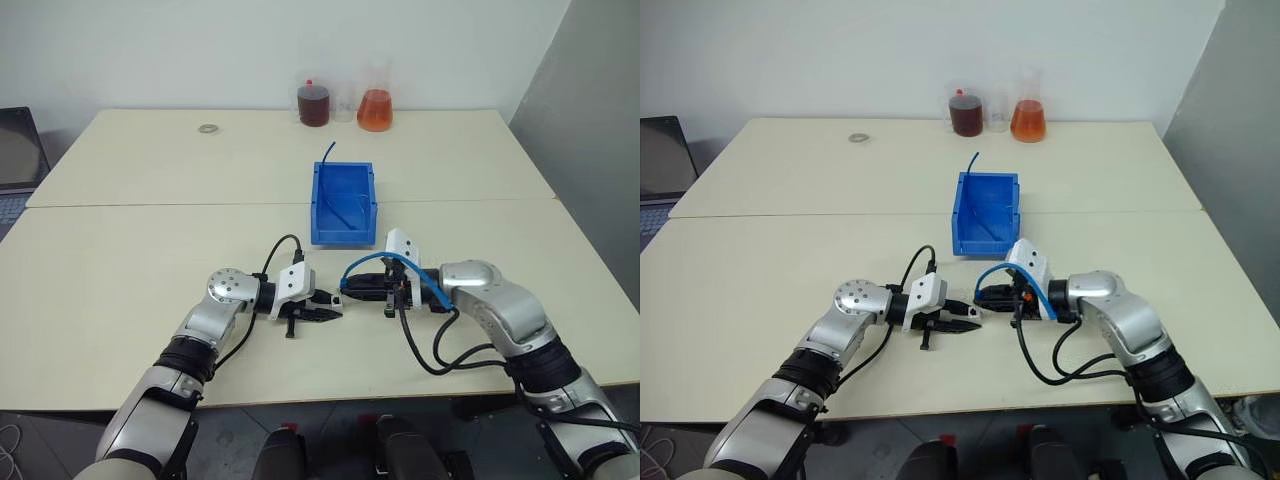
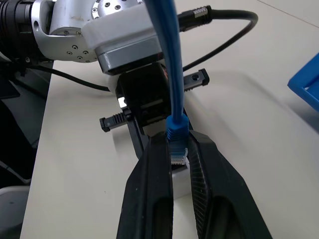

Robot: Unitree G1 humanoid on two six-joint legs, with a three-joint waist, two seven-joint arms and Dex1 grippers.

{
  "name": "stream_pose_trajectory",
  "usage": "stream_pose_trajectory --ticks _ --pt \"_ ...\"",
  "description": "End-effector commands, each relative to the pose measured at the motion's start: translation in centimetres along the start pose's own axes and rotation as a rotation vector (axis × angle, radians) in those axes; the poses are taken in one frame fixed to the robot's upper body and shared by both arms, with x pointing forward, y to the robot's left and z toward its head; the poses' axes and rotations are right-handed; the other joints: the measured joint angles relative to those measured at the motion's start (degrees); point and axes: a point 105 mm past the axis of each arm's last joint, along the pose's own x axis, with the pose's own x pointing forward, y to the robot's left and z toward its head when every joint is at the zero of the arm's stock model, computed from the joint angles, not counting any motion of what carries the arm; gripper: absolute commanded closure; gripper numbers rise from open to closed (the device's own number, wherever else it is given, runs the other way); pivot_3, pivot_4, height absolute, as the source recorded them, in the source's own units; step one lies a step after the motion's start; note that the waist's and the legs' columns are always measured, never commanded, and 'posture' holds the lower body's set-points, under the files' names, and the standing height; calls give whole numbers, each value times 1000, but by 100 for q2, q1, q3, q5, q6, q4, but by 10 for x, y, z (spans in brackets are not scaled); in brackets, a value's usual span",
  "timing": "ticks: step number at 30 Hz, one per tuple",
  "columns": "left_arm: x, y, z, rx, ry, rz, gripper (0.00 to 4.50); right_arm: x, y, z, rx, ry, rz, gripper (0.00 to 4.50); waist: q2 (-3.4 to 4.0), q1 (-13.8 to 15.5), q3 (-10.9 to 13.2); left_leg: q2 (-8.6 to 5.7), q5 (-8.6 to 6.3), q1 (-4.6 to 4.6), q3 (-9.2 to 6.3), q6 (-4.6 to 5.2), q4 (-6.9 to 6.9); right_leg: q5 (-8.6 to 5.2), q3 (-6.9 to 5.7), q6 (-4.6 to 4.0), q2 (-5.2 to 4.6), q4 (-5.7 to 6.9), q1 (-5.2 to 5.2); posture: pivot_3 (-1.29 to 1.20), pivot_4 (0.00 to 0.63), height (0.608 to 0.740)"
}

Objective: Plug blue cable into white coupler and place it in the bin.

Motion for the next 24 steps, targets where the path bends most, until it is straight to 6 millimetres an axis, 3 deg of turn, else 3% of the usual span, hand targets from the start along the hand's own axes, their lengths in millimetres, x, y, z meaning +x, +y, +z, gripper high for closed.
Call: stream_pose_trajectory --ticks 1,24 --pt "-1 -8 -8 -39 38 -46 3699 2 0 1 -23 -13 2 4266 0 -1 0 0 0 1 0 0 0 0 0 0 0 0 0 0 150 740" --pt "-11 -10 -11 -90 72 -35 3699 11 -1 -15 -85 41 52 4266 2 -18 -8 1 0 21 1 1 -3 0 5 -4 5 4 10 0 150 740"
